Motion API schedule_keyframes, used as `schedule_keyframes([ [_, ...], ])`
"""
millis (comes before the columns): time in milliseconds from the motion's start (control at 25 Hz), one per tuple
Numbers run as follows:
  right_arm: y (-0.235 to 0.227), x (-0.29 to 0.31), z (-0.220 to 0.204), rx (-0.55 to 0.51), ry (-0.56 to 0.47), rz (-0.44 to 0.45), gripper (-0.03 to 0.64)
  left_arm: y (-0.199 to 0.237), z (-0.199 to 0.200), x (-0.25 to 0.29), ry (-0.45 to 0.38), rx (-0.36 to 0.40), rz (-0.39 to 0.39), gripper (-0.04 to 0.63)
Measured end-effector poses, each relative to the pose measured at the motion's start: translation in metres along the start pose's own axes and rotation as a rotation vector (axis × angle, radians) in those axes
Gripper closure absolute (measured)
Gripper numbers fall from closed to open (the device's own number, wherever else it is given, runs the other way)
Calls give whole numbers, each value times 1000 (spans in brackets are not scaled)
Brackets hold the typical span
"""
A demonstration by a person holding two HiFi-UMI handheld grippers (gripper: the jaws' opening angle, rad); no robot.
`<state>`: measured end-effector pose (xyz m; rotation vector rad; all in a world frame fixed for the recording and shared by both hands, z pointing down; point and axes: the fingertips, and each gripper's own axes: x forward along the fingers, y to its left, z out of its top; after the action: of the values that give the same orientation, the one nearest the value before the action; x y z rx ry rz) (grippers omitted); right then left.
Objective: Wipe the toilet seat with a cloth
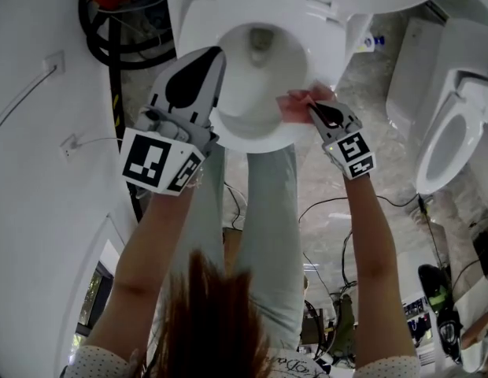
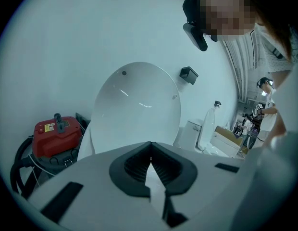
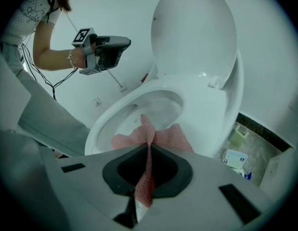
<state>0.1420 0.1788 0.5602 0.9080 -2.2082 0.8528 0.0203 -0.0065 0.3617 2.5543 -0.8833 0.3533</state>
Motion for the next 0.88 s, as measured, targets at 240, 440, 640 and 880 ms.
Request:
schedule_keyframes([
  [240, 10, 0, -5, -30, 19, 77, 595, -4, -4, -5, -9, -4, 30, 597],
  [440, 21, 1, -9, -65, 36, 127, 595, -6, -5, -14, -19, -5, 59, 597],
  [640, 37, 2, -16, -112, 59, 194, 595, -9, -6, -21, -35, -10, 92, 597],
  [880, 52, 3, -24, -208, 94, 276, 595, -10, -4, -25, -46, -14, 121, 597],
])
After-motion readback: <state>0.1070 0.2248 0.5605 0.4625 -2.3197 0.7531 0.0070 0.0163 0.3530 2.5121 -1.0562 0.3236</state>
